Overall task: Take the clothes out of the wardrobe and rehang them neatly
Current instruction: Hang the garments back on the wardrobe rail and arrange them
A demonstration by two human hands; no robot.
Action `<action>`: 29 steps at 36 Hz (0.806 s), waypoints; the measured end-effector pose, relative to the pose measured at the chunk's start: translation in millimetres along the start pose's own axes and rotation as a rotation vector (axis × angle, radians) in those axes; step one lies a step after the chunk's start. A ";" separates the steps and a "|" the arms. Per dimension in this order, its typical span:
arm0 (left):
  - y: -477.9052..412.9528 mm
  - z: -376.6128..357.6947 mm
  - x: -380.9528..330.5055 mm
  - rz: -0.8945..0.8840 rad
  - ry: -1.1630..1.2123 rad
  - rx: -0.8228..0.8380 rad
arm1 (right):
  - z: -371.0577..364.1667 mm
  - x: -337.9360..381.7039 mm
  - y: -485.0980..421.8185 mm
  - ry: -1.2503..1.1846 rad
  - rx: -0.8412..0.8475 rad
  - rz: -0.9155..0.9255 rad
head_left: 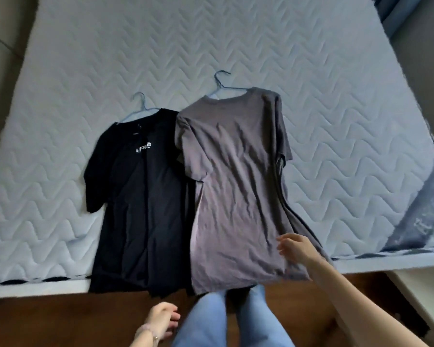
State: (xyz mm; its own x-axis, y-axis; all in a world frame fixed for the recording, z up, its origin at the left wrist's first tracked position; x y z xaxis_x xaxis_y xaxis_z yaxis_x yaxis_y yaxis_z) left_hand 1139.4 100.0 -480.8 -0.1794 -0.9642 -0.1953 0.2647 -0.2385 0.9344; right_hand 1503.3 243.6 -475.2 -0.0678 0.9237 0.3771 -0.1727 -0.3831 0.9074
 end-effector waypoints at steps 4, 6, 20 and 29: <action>-24.4 -14.4 -54.1 -0.023 0.039 -0.006 | -13.5 68.4 -38.6 0.082 0.059 0.049; -41.3 -19.6 -94.5 -0.073 0.052 0.006 | -22.8 98.9 -60.4 0.126 0.074 0.073; -173.2 36.6 -415.8 -0.804 -0.062 -0.217 | -65.9 357.9 -228.4 0.435 -0.106 0.595; -260.6 134.9 -512.5 -0.887 -0.452 -0.600 | -137.0 469.6 -289.7 0.401 -0.085 0.699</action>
State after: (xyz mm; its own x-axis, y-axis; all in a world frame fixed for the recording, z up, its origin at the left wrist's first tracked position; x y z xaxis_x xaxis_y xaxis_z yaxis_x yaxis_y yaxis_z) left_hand 1034.4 672.0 -584.1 -0.8166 -0.3307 -0.4730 0.2614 -0.9426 0.2079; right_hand 1386.9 788.9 -586.5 -0.5320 0.4081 0.7419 -0.0329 -0.8855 0.4635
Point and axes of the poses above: each hand's wrist, its own y-axis away from the middle knuckle, its own z-axis out of the back of the hand, x = y × z, the point moved 4 cm from there along -y, towards the middle knuckle, and after that the axes turned 6 degrees about -z, right-handed, at the moved point
